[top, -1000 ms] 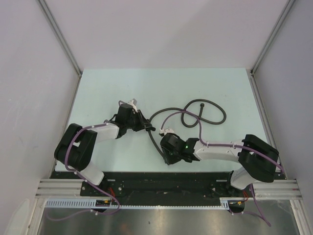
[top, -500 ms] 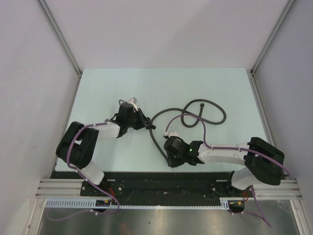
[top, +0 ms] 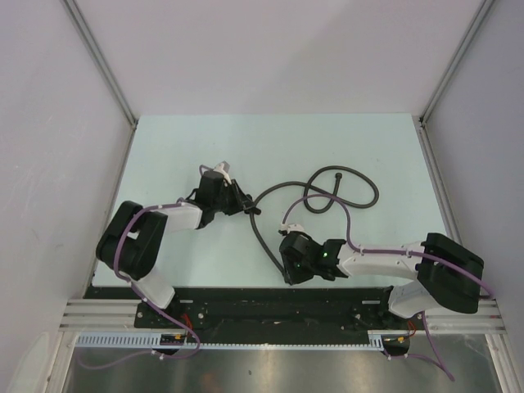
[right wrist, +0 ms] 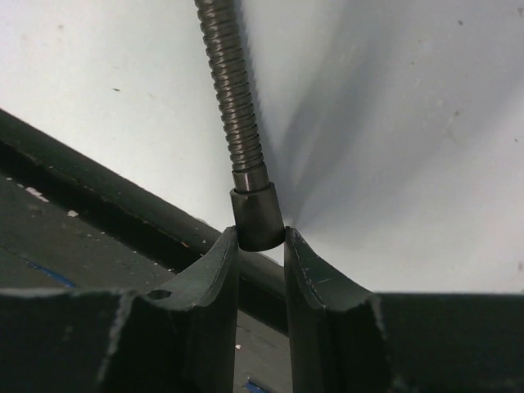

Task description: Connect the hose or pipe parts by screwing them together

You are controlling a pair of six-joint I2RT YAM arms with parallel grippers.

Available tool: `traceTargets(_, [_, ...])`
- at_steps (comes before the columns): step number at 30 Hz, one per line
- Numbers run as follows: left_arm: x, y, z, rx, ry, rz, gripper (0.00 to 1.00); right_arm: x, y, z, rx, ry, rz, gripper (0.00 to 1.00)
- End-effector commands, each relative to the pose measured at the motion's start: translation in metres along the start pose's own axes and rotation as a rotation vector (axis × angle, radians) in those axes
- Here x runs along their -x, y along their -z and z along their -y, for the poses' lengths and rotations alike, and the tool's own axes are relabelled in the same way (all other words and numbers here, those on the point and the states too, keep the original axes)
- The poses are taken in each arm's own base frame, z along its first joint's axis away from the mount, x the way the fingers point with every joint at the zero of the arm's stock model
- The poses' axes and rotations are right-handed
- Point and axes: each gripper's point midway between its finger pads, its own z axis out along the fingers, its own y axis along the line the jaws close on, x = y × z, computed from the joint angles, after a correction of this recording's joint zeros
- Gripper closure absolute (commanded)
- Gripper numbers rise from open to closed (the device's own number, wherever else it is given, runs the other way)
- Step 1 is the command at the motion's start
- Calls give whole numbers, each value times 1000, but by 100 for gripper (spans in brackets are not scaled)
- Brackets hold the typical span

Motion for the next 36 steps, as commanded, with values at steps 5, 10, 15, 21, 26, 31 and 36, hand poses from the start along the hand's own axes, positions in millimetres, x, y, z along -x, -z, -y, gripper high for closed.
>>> traceTargets(5, [-75,1,-69,245,-11,-225,100,-3,5,18,-108,-30,37,80])
traceTargets(10, [-75,-2,-70,248,-9,-230,100,-3,12,-8,33,-58,42,82])
traceTargets(15, [-70,-6,-63,229,-9,-226,100,-10,3,-23,102,-190,44,80])
traceTargets(21, [-49,-22,-46,199,-11,-204,100,-2,-7,-41,137,-264,99,81])
traceTargets(26, [-31,-49,-27,144,2,-210,100,16,-20,-62,209,-319,137,80])
traceTargets(31, [20,-79,22,20,-35,-161,100,50,-37,-103,292,-362,185,73])
traceTargets(36, [83,-69,86,-141,-60,-97,100,63,-56,-158,427,-325,124,62])
